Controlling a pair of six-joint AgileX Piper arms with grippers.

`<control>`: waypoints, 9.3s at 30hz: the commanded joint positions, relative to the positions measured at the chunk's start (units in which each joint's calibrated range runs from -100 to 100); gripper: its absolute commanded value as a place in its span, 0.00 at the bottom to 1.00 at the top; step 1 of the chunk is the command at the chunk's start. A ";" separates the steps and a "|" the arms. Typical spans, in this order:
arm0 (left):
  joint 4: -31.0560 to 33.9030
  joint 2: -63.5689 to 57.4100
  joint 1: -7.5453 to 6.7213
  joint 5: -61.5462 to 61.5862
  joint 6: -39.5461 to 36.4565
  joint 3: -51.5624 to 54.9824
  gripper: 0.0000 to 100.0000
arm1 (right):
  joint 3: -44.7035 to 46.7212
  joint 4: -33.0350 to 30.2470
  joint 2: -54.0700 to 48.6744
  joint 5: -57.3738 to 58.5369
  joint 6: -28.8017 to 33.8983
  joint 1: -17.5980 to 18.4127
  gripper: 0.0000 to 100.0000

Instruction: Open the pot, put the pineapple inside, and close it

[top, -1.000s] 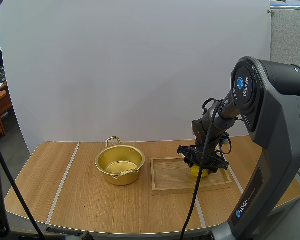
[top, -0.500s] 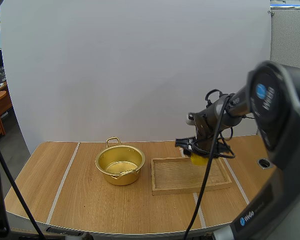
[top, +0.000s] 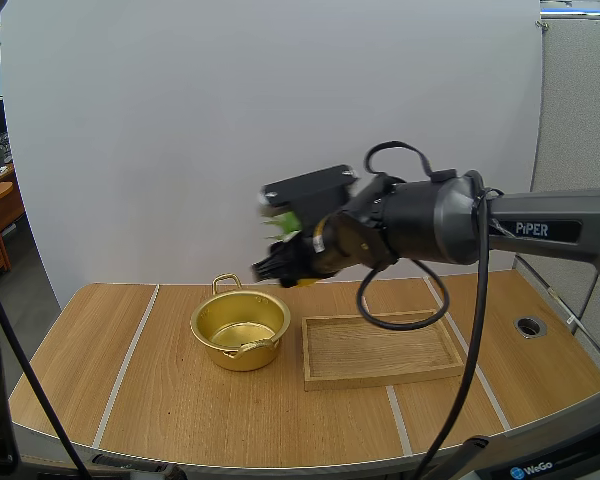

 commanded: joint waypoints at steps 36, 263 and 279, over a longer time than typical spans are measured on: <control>0.27 -0.13 0.19 -0.60 -0.29 -0.07 0.00 | -11.45 -3.61 32.77 -4.90 2.05 1.00 0.06; 3.71 7.42 0.19 67.75 22.12 43.80 0.00 | 11.64 25.58 -61.32 48.56 -24.07 -8.64 0.00; -3.34 19.39 0.19 60.04 28.34 52.68 0.00 | 11.64 25.58 -61.32 48.56 -24.07 -8.64 0.00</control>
